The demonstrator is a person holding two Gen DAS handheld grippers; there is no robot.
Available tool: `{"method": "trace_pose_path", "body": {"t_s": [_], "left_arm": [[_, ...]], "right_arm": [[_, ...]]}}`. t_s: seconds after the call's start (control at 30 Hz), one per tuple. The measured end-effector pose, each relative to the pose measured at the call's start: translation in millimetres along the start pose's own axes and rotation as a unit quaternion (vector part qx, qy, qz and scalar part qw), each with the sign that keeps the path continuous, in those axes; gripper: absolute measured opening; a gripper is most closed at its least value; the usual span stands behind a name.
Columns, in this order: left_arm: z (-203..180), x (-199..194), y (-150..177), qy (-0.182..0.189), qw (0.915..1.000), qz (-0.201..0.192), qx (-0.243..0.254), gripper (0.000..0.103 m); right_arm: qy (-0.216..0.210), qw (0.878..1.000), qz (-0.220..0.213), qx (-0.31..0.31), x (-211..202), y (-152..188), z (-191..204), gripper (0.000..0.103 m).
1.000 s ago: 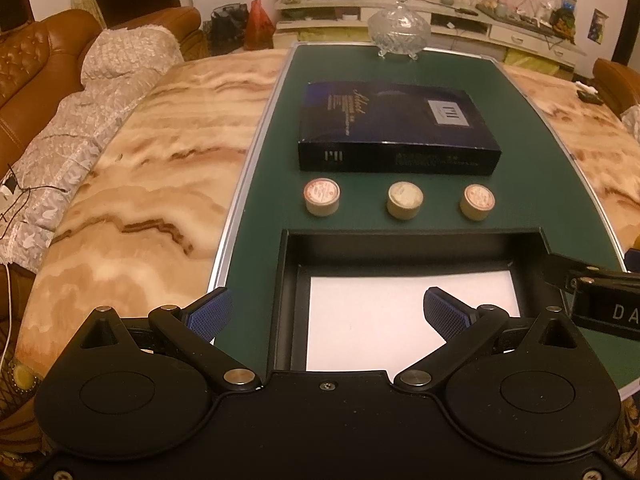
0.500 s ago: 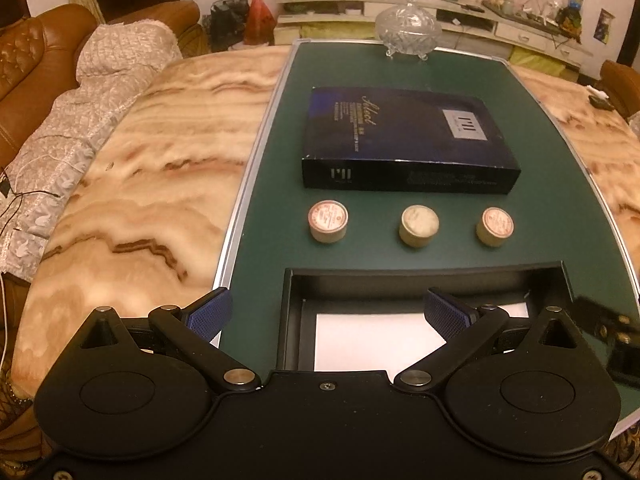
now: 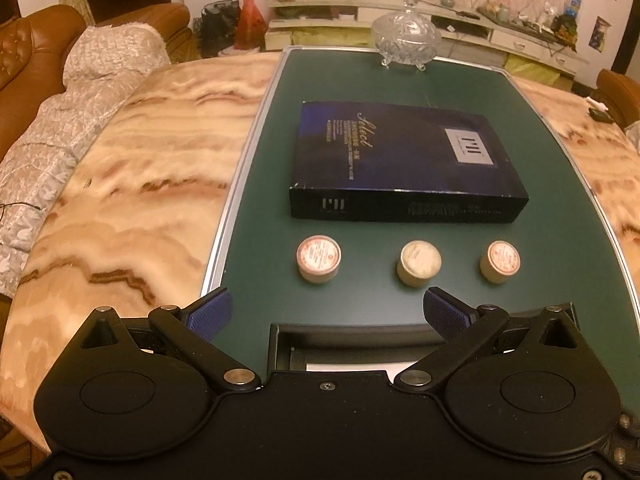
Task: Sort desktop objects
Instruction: 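Move the open left gripper forward to the red-lidded jar beside the tray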
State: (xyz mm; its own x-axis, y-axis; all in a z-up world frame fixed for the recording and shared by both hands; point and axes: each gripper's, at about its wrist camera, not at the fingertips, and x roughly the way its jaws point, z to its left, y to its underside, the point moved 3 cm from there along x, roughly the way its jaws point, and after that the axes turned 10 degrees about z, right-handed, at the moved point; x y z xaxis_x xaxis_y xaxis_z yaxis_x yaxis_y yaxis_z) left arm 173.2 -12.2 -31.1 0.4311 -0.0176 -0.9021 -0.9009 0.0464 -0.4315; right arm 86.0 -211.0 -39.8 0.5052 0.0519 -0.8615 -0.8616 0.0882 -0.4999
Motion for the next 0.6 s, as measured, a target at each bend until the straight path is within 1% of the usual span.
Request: {"method": "trace_pose_path", "body": {"t_s": [0.13,0.37,0.6], "left_arm": [[5.4,11.7,-9.3,0.005,1.0000,0.004,-0.007,0.103],[16.0,35.8,-28.5,-0.003,0.9995,0.025,-0.019,0.103],[15.5,56.8,-40.6,0.020,0.9988,0.040,-0.021,0.103]], "right_arm": [[-0.006,1.000,0.005,0.000,-0.7,5.9,0.2,0.103],[-0.013,1.000,0.005,0.010,-4.1,8.4,-5.4,0.103],[-0.018,1.000,0.005,0.012,-4.7,8.0,-7.8,0.103]]}}
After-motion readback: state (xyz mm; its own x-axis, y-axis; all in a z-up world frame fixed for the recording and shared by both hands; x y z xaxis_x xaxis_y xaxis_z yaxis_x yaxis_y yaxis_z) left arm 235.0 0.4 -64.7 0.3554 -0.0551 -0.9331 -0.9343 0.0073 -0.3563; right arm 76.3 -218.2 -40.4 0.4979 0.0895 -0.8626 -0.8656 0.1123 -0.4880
